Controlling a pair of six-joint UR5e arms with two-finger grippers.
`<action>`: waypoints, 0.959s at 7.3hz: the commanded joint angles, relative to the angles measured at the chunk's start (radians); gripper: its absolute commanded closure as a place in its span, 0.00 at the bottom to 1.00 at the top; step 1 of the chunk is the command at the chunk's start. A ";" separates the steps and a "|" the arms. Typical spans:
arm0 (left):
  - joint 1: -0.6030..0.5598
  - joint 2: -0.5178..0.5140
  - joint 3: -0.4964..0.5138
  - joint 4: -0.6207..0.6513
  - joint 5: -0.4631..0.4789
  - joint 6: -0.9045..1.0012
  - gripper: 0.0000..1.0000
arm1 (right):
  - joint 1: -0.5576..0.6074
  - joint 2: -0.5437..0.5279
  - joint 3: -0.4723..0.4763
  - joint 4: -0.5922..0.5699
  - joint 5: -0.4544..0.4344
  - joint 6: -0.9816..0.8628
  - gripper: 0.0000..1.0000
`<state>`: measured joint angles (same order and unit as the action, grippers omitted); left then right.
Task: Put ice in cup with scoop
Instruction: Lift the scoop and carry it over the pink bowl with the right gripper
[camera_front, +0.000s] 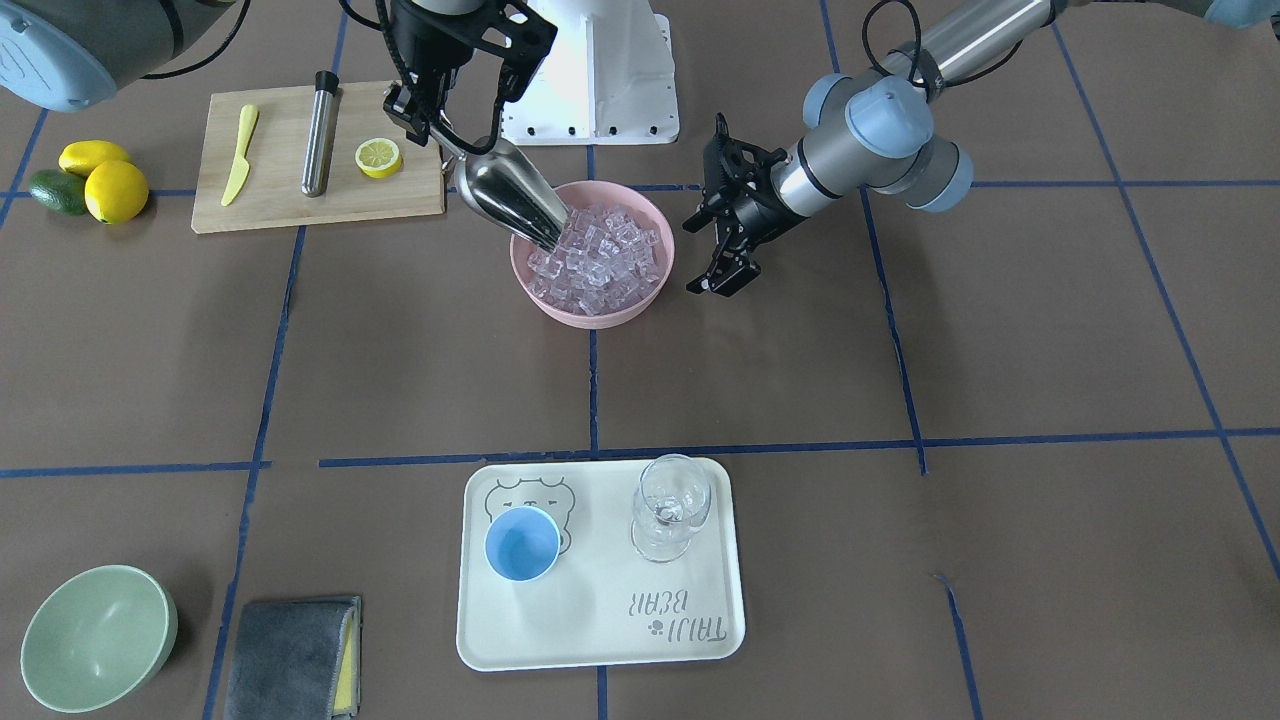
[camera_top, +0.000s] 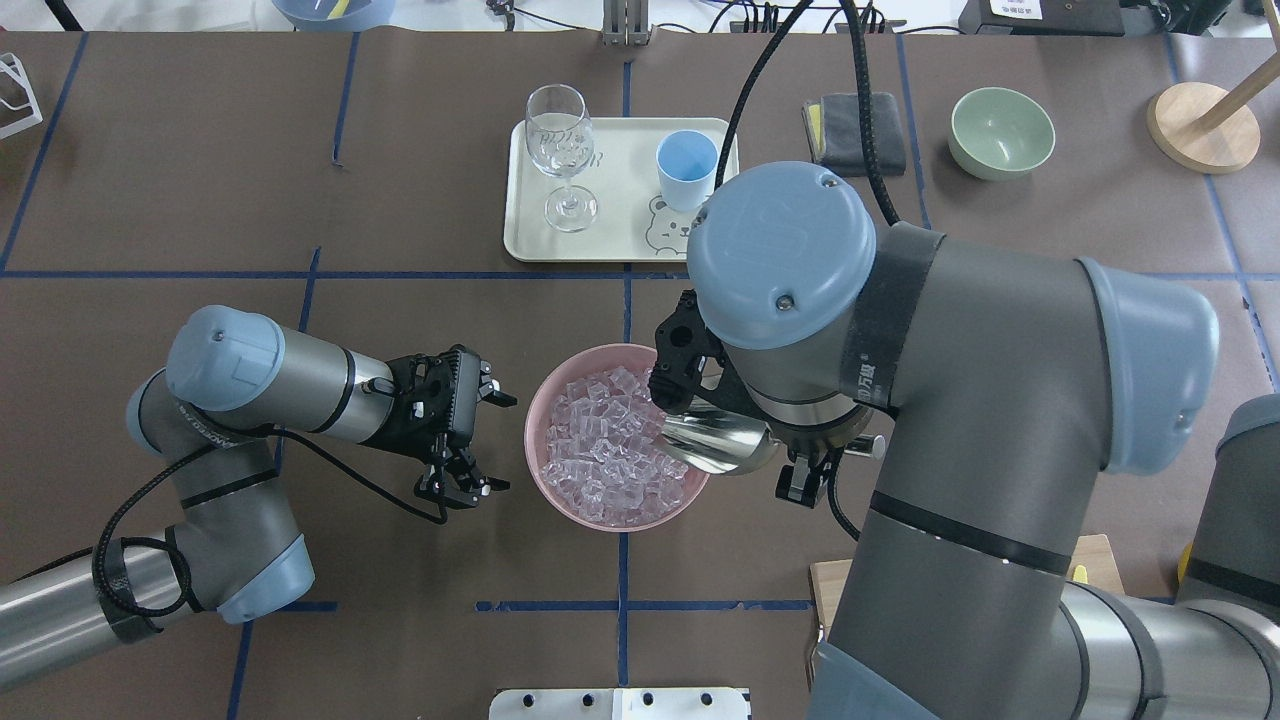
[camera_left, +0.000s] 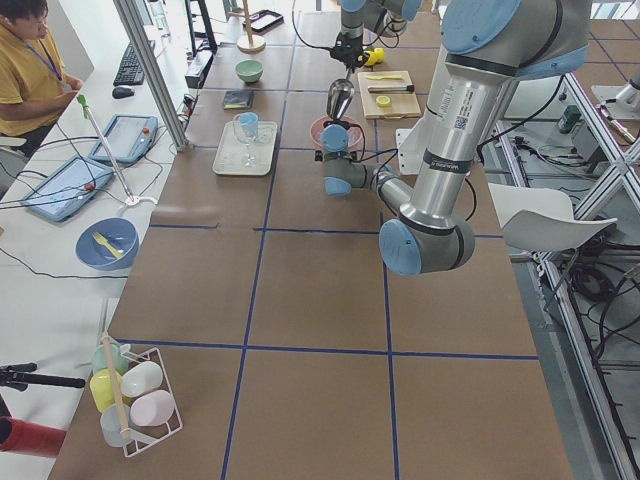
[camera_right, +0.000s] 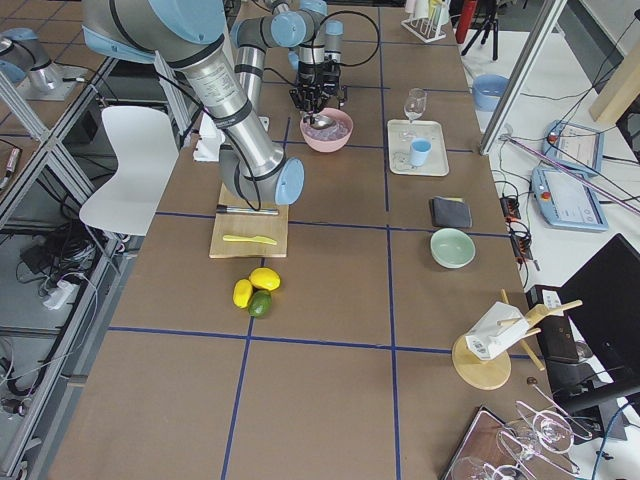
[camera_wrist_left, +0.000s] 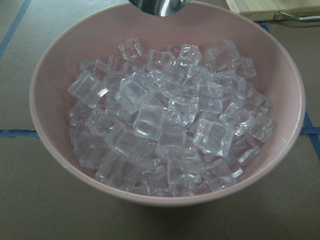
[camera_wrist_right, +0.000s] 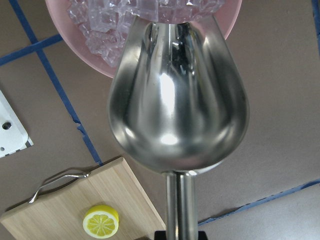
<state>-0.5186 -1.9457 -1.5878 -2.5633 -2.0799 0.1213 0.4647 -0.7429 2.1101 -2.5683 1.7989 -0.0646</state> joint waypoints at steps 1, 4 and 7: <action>0.000 -0.001 0.000 0.000 0.001 0.000 0.00 | 0.000 0.130 -0.118 -0.131 -0.001 -0.024 1.00; 0.002 -0.002 0.000 0.003 0.001 -0.002 0.00 | 0.000 0.175 -0.212 -0.182 -0.007 -0.053 1.00; 0.002 -0.009 0.000 0.003 0.001 -0.002 0.00 | -0.003 0.221 -0.286 -0.210 -0.033 -0.066 1.00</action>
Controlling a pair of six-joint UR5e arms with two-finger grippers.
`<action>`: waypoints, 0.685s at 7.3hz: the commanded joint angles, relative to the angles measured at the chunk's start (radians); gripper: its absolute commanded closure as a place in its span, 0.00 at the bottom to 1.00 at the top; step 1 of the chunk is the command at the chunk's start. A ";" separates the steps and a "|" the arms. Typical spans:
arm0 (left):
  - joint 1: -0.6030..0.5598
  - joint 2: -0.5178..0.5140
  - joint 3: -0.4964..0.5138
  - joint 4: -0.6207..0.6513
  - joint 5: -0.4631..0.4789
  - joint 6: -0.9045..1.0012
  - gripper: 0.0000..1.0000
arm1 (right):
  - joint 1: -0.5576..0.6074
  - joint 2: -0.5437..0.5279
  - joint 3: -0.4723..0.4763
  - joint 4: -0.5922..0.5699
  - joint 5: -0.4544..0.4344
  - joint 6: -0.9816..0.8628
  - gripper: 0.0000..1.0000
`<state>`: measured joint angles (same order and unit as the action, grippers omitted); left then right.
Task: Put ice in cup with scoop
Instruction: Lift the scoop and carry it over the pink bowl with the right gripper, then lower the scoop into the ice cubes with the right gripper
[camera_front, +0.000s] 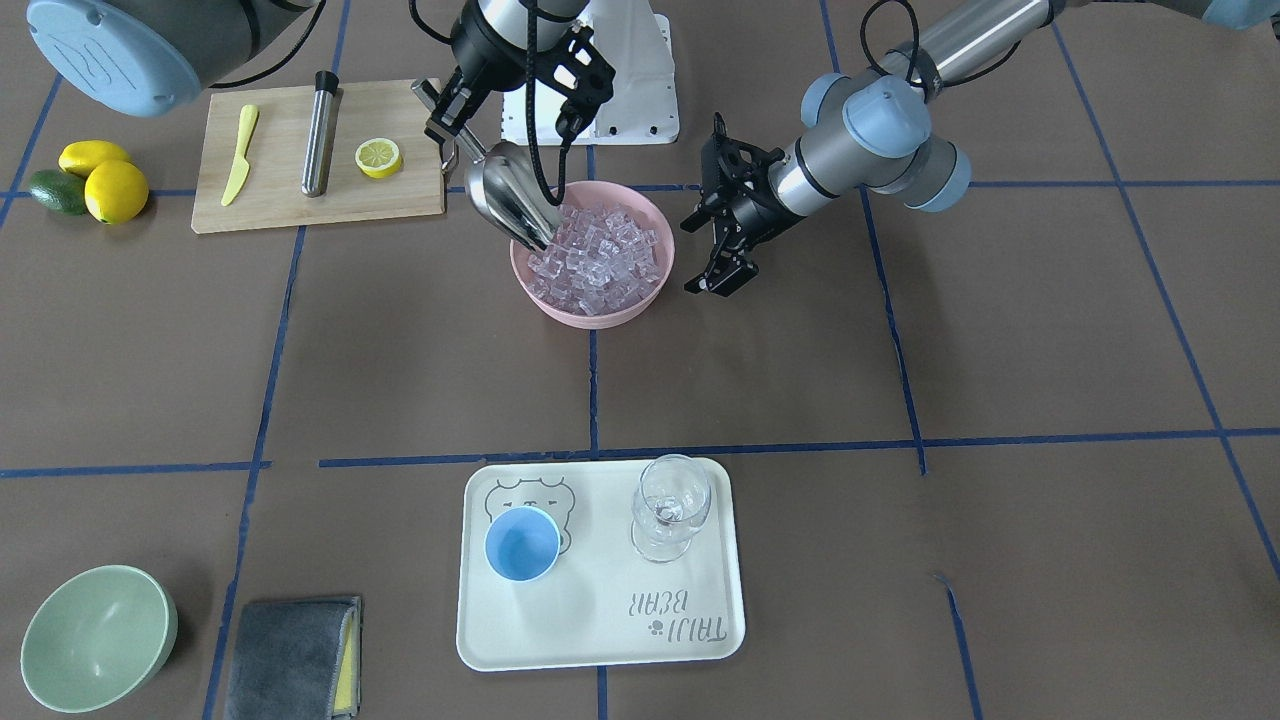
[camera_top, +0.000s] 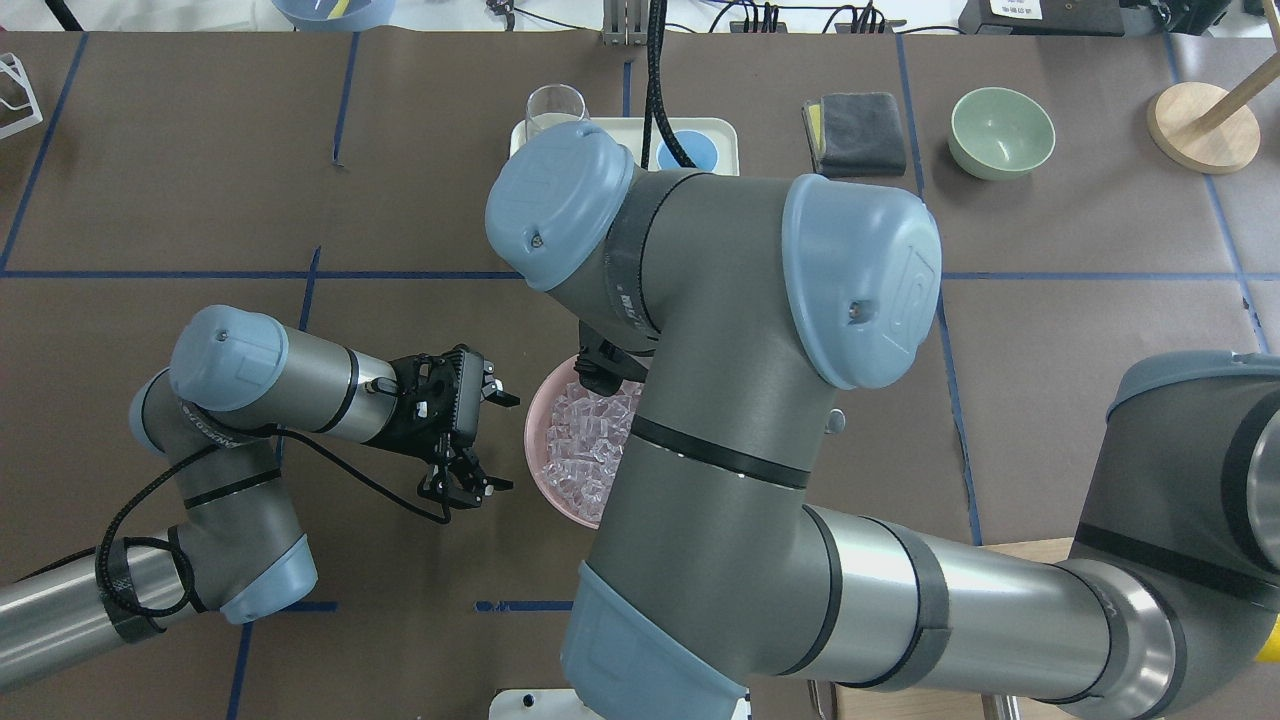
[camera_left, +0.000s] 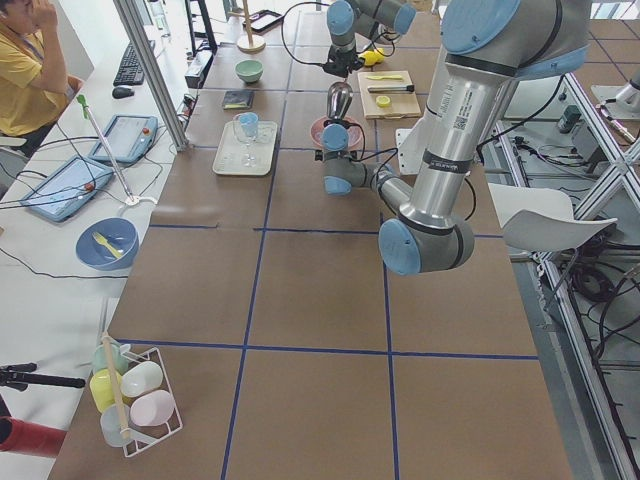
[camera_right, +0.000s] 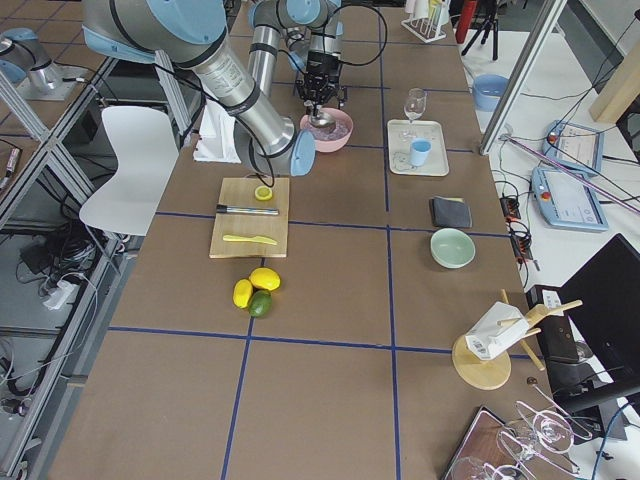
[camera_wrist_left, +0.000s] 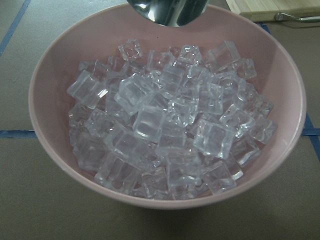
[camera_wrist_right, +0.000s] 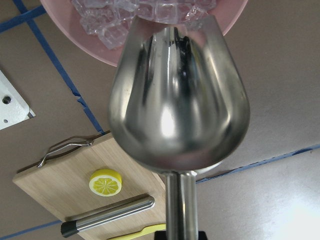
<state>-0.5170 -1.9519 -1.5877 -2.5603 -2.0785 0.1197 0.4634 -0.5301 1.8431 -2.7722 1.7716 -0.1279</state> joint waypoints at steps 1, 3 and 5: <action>0.000 -0.002 -0.002 0.000 -0.002 0.000 0.00 | -0.002 0.012 -0.037 -0.006 -0.015 -0.004 1.00; 0.000 -0.004 -0.002 0.000 -0.002 0.000 0.00 | -0.006 0.012 -0.050 -0.006 -0.017 -0.004 1.00; 0.000 -0.002 0.000 0.000 -0.002 0.000 0.00 | -0.018 0.038 -0.090 -0.001 -0.017 -0.004 1.00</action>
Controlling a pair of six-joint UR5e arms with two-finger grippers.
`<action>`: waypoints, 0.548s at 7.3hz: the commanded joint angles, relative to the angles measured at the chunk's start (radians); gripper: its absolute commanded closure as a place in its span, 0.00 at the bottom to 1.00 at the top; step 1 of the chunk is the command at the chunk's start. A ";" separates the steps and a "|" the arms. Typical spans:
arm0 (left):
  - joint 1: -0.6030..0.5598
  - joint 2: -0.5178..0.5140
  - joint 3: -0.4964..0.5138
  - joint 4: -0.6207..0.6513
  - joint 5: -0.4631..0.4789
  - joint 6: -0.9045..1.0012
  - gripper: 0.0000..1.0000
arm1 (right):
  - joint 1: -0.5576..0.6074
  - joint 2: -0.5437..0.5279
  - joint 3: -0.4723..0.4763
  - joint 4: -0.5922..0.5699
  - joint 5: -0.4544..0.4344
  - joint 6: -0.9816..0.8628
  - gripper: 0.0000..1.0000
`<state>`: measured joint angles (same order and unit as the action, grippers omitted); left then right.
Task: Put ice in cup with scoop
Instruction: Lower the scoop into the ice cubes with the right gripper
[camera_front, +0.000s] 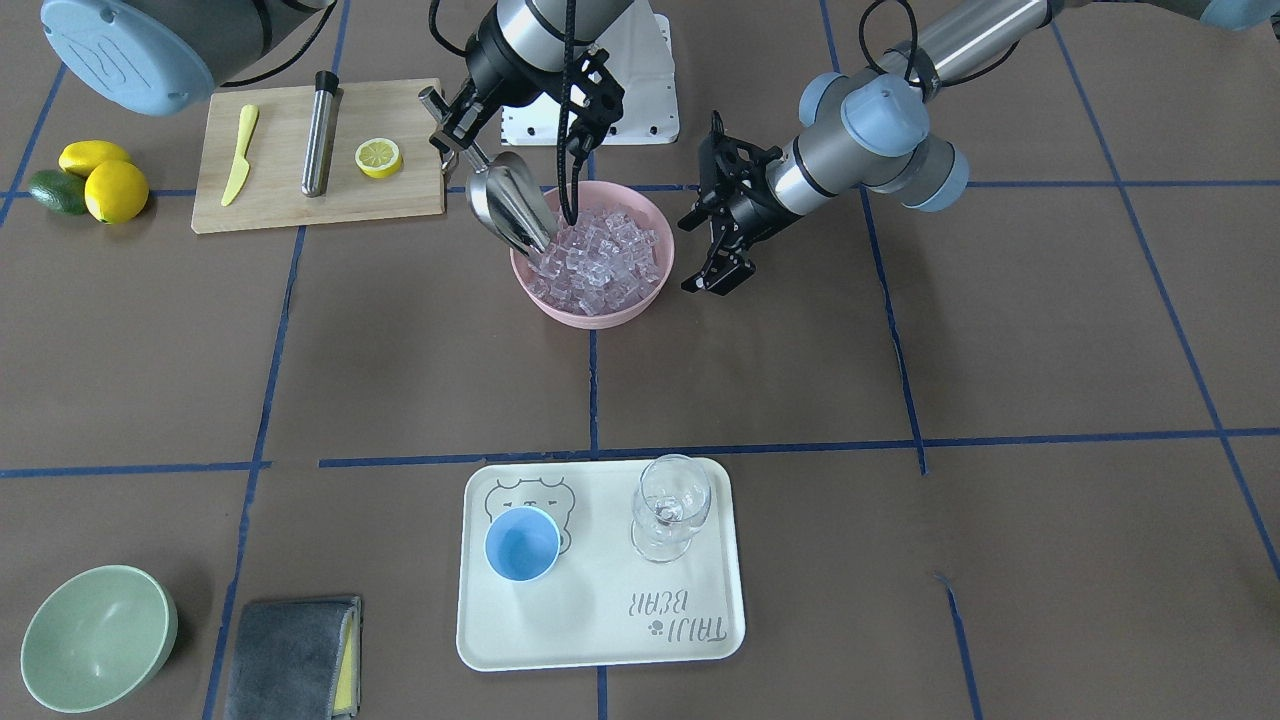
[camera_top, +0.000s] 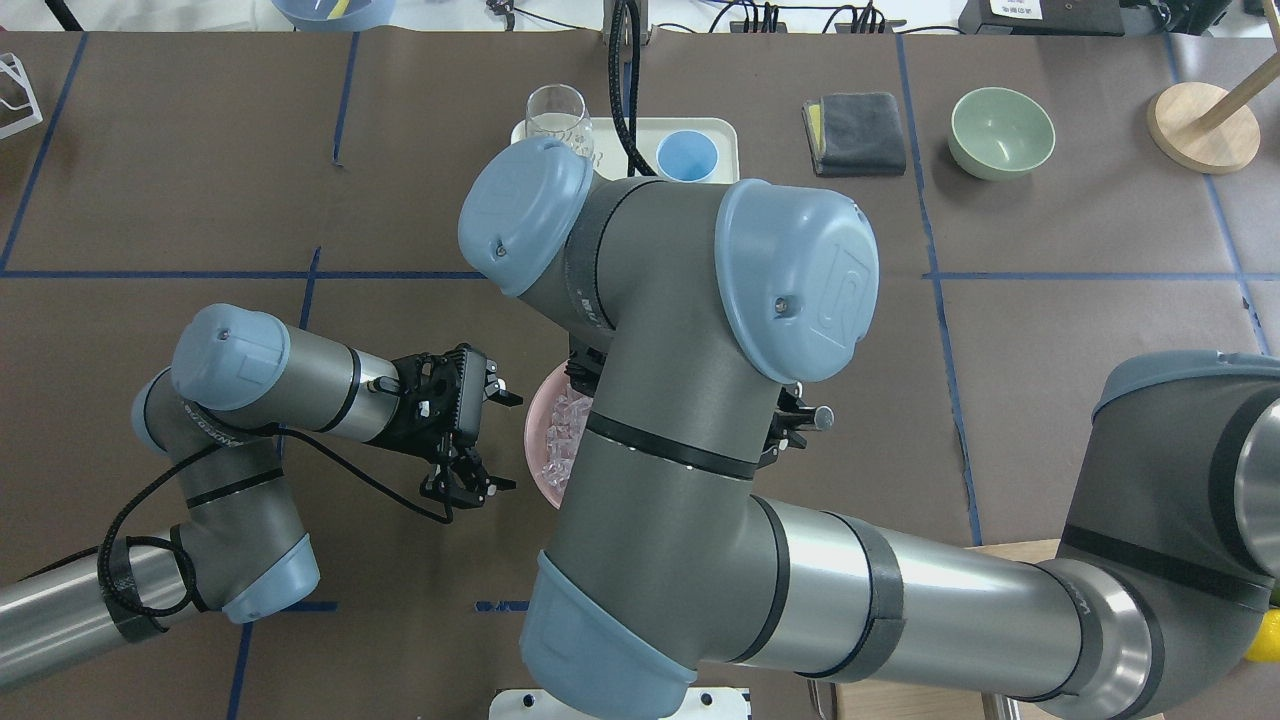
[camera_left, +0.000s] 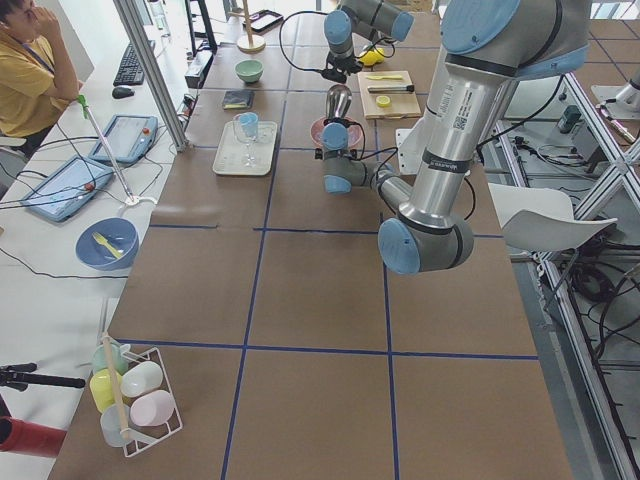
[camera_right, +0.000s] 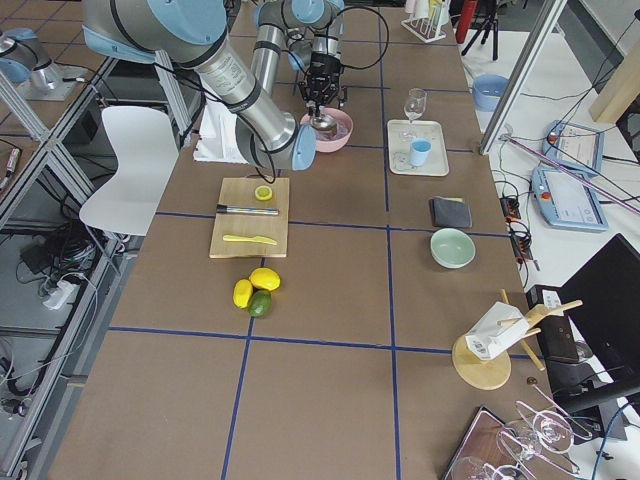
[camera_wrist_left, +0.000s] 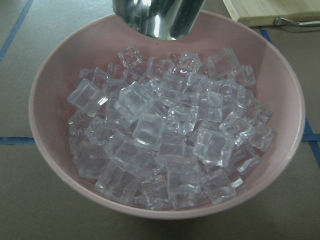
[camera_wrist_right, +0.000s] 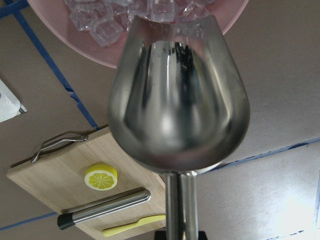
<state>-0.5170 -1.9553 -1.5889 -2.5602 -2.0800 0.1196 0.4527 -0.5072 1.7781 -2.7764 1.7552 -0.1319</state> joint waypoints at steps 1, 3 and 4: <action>0.000 0.001 0.001 0.000 0.000 0.000 0.00 | -0.020 0.018 -0.037 0.004 -0.006 0.000 1.00; 0.000 0.001 0.001 0.000 0.000 0.000 0.00 | -0.043 0.019 -0.065 0.014 -0.034 0.000 1.00; 0.000 0.003 0.001 0.000 0.000 0.000 0.00 | -0.048 0.012 -0.068 0.046 -0.037 0.000 1.00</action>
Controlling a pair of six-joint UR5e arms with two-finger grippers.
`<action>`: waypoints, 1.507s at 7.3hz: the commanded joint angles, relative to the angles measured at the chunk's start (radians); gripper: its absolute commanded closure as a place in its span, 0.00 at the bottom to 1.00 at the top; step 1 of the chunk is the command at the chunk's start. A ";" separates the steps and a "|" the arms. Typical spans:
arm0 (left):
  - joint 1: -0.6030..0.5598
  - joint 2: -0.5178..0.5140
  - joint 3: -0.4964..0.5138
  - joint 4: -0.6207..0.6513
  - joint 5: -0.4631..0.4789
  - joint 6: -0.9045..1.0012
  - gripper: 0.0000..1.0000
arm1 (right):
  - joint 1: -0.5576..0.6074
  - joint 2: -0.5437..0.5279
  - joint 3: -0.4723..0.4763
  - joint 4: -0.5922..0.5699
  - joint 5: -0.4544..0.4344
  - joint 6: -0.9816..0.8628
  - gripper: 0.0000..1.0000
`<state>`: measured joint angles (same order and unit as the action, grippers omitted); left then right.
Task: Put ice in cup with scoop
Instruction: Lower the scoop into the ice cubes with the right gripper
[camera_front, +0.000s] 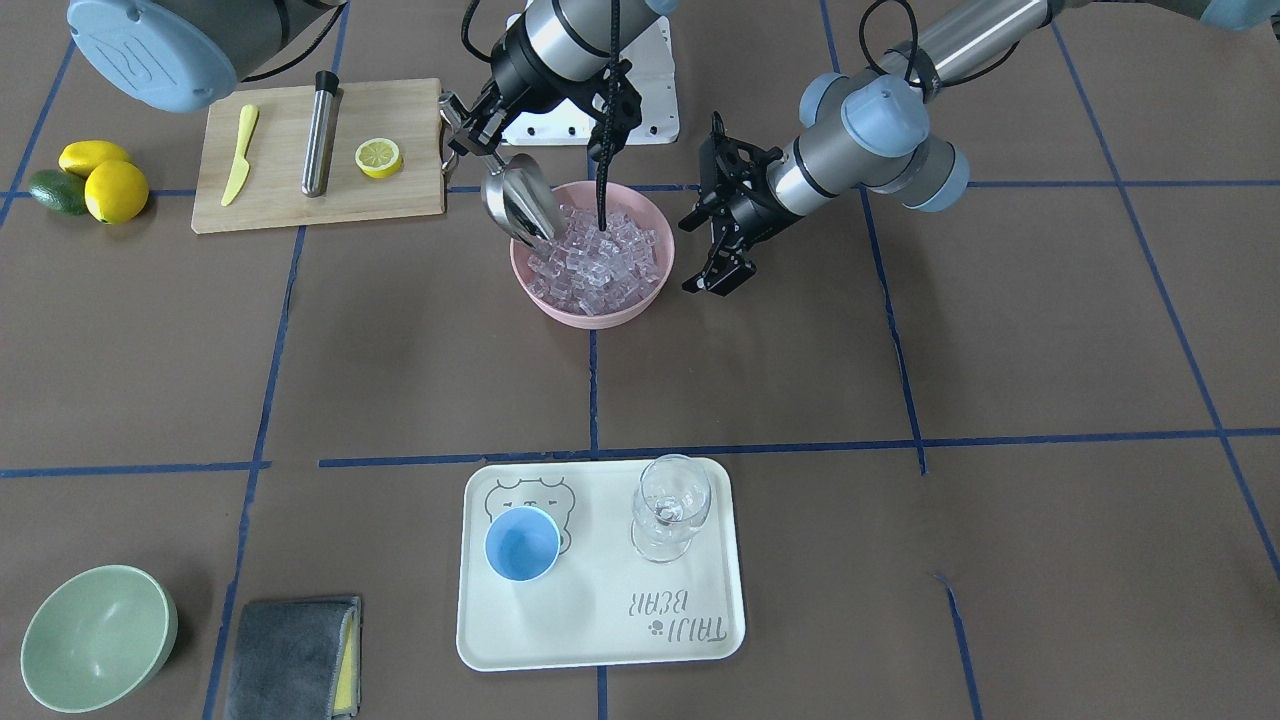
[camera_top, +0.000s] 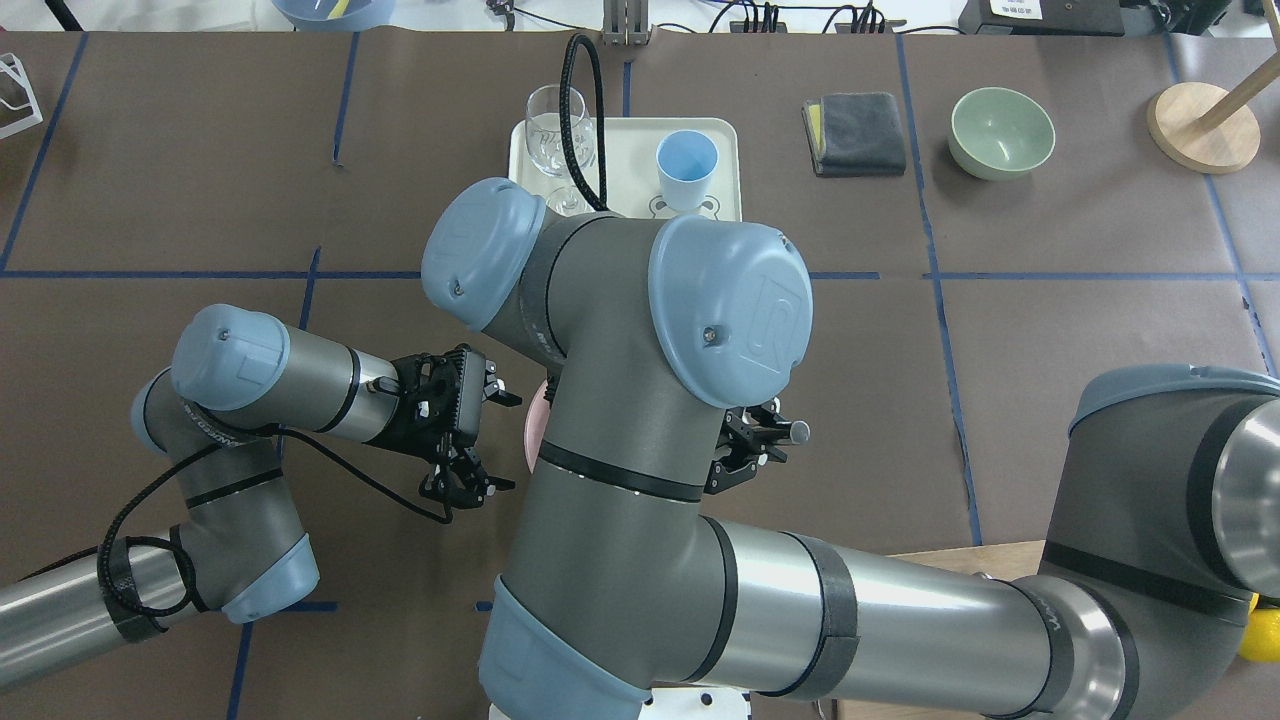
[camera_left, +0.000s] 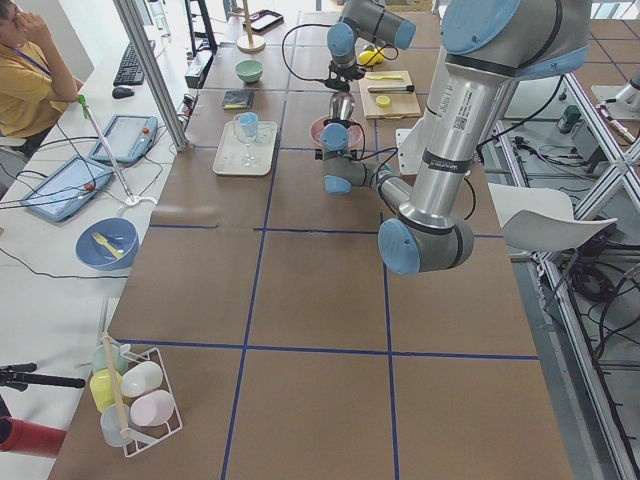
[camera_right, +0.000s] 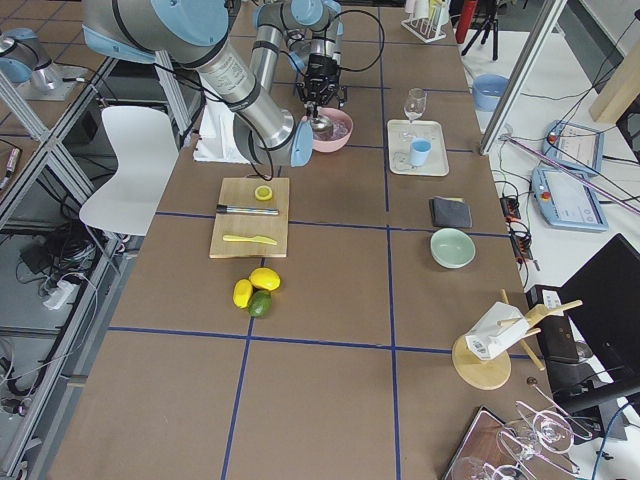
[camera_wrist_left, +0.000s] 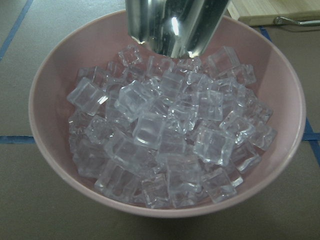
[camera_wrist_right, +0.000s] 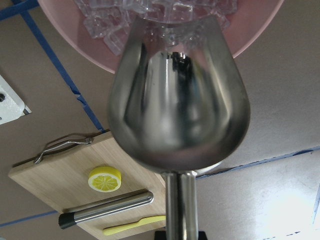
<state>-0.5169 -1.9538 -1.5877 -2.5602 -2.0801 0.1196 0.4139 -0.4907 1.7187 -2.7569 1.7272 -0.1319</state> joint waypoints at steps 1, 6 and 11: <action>0.000 0.001 -0.001 0.000 -0.002 0.000 0.00 | -0.015 -0.009 -0.031 0.067 -0.009 0.000 1.00; -0.002 0.003 -0.009 0.000 -0.002 -0.002 0.00 | -0.017 -0.110 -0.008 0.195 -0.006 -0.030 1.00; -0.003 0.000 -0.012 0.002 -0.002 -0.002 0.00 | -0.007 -0.238 0.050 0.373 0.035 -0.038 1.00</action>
<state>-0.5195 -1.9542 -1.5993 -2.5599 -2.0816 0.1187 0.4051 -0.7112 1.7687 -2.4309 1.7451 -0.1692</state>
